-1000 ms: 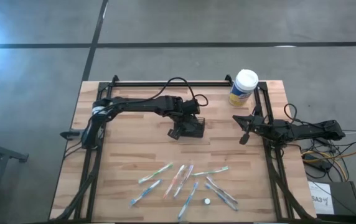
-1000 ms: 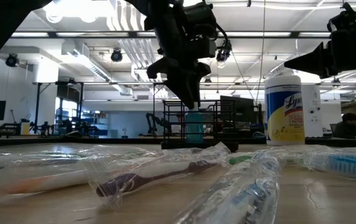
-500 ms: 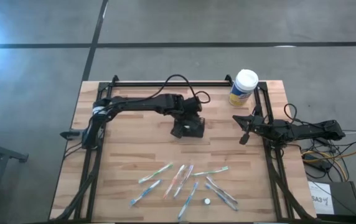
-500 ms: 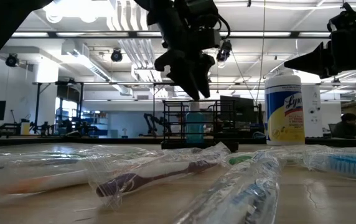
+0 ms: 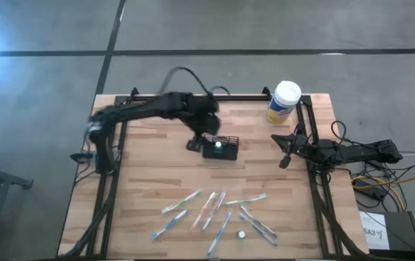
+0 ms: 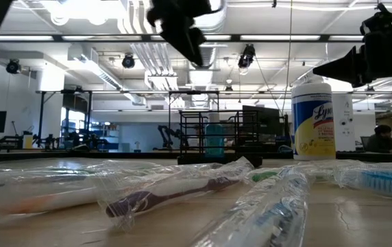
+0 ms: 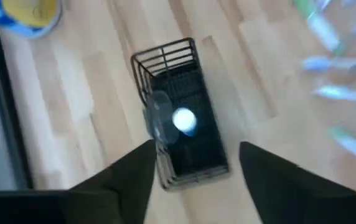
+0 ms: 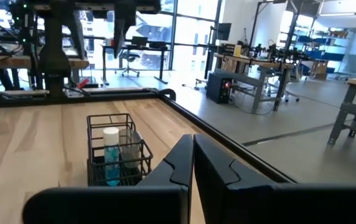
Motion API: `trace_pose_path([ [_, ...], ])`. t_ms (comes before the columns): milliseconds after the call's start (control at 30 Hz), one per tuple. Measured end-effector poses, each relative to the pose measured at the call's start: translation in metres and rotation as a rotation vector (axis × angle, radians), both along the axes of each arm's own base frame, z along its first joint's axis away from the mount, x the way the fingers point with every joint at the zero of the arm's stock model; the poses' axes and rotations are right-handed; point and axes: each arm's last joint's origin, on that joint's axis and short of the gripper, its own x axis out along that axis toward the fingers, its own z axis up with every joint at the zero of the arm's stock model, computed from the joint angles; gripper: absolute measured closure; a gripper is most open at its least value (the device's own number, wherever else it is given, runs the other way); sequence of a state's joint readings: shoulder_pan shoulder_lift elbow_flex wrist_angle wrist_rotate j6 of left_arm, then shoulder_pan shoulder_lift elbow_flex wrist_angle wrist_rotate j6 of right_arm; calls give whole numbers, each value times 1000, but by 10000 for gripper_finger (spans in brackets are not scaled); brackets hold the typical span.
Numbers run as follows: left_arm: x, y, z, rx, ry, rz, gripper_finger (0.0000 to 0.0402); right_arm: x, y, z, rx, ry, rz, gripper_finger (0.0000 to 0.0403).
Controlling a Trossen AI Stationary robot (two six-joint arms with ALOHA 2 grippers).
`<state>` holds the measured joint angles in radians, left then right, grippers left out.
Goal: Pick & Place toothbrushing station
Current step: Adjust the black wire organizer
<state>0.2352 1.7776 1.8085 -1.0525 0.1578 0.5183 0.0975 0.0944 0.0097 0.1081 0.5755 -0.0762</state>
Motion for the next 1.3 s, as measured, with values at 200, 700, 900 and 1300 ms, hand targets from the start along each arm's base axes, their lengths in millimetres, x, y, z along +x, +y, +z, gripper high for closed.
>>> trace_pose_path([
  [200,-58,11,-41,-97,-312,182,317,0,0,0,44,-23,9,394],
  [700,-139,27,-167,-256,-737,747,395,22,8,-5,218,-25,210,394],
  [900,-113,41,-178,-256,-668,762,398,43,15,-10,272,-34,313,394],
  [1300,-79,59,-203,-280,-581,753,396,89,26,-32,378,71,381,394],
])
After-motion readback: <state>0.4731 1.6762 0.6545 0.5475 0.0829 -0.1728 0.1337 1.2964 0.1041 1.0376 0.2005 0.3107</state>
